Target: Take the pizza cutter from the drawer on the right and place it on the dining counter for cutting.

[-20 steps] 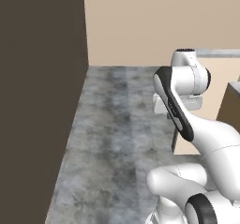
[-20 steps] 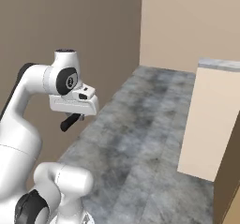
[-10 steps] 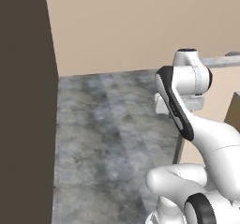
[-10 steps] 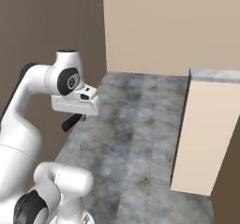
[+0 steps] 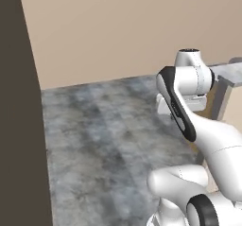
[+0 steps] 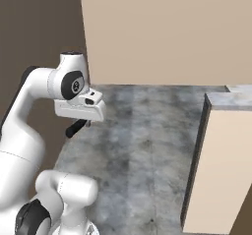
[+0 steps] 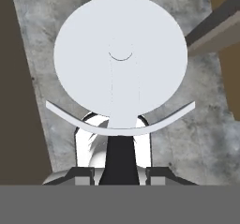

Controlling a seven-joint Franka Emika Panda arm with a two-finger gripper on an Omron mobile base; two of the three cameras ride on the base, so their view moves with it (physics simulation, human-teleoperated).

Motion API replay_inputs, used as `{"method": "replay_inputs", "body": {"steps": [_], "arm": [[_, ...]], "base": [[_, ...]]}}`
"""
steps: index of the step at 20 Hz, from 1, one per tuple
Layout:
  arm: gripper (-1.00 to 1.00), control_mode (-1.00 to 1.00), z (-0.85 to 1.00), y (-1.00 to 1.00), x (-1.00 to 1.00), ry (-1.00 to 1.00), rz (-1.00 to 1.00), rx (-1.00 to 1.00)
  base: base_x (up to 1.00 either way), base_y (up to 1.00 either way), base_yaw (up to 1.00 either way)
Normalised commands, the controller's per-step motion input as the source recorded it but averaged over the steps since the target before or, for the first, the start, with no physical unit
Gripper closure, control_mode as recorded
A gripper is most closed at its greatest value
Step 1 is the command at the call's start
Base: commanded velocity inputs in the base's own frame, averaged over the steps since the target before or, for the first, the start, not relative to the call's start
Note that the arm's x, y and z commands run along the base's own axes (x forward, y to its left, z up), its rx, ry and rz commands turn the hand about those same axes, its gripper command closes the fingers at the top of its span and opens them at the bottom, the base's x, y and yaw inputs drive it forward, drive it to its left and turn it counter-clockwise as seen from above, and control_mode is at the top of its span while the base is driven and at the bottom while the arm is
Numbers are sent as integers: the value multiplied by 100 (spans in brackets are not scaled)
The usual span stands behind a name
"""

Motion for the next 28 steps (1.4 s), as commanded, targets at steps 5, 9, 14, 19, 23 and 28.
{"method": "replay_inputs", "body": {"steps": [5,9,14,19,23,28], "arm": [[100,100,0,0,0,0,0,0],[100,100,0,0,0,0,0,0],[100,100,0,0,0,0,0,0],[100,100,0,0,0,0,0,0],[100,100,0,0,0,0,0,0],[100,100,0,0,0,0,0,0]], "base": [[100,52,-28],[100,53,-29],[100,55,-31],[100,61,-35],[100,69,-52],[88,71,-66]]}}
